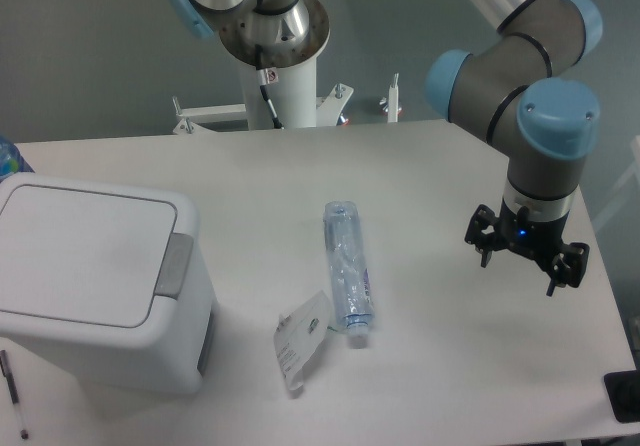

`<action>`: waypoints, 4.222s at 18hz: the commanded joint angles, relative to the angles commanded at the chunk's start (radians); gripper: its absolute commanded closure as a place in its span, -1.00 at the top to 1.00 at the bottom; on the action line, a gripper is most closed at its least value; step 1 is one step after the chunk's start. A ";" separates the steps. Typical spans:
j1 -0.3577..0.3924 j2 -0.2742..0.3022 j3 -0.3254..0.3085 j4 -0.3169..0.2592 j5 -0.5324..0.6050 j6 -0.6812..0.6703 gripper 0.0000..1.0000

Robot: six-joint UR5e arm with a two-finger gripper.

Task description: Open the trash can

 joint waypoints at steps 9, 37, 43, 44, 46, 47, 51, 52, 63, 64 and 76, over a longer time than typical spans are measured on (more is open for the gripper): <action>0.006 0.006 -0.038 0.011 -0.084 -0.014 1.00; -0.196 0.152 -0.075 0.078 -0.359 -0.669 1.00; -0.244 0.198 -0.069 0.078 -0.434 -0.741 1.00; -0.255 0.205 -0.069 0.078 -0.449 -0.750 1.00; -0.277 0.224 -0.064 0.092 -0.508 -0.794 1.00; -0.294 0.235 -0.071 0.092 -0.509 -0.798 1.00; -0.314 0.265 -0.095 0.095 -0.525 -0.796 1.00; -0.319 0.267 -0.095 0.098 -0.534 -0.798 1.00; -0.327 0.258 -0.144 0.158 -0.526 -0.792 1.00; -0.327 0.258 -0.143 0.156 -0.526 -0.792 1.00; -0.339 0.250 -0.158 0.158 -0.523 -0.795 1.00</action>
